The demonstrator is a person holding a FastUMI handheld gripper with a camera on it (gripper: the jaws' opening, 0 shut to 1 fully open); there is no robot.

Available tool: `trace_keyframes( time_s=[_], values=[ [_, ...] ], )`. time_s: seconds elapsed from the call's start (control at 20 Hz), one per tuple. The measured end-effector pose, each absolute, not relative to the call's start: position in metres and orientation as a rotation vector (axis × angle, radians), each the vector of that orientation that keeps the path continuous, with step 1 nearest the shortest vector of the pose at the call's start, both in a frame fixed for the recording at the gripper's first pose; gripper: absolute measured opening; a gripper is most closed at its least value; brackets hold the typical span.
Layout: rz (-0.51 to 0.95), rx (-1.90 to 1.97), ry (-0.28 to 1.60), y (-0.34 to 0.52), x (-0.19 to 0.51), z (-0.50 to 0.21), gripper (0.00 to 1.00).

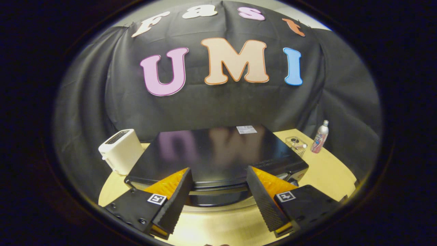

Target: Open the toaster oven, put the food inside, and close the toaster oven door.

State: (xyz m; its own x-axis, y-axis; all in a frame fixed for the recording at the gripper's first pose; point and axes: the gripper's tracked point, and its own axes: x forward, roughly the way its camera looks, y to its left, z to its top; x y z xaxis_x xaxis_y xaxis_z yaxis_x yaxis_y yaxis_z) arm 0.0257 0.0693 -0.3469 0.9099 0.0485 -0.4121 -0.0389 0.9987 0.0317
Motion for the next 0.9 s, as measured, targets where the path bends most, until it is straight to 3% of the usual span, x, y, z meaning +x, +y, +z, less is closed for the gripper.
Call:
trace_keyframes(
  time_s=[0.6, 0.9],
  values=[
    [0.056, 0.035, 0.457, 0.059, -0.02, -0.353, 1.0],
    [0.042, 0.026, 0.529, 0.048, -0.078, -0.374, 1.0]
  ],
)
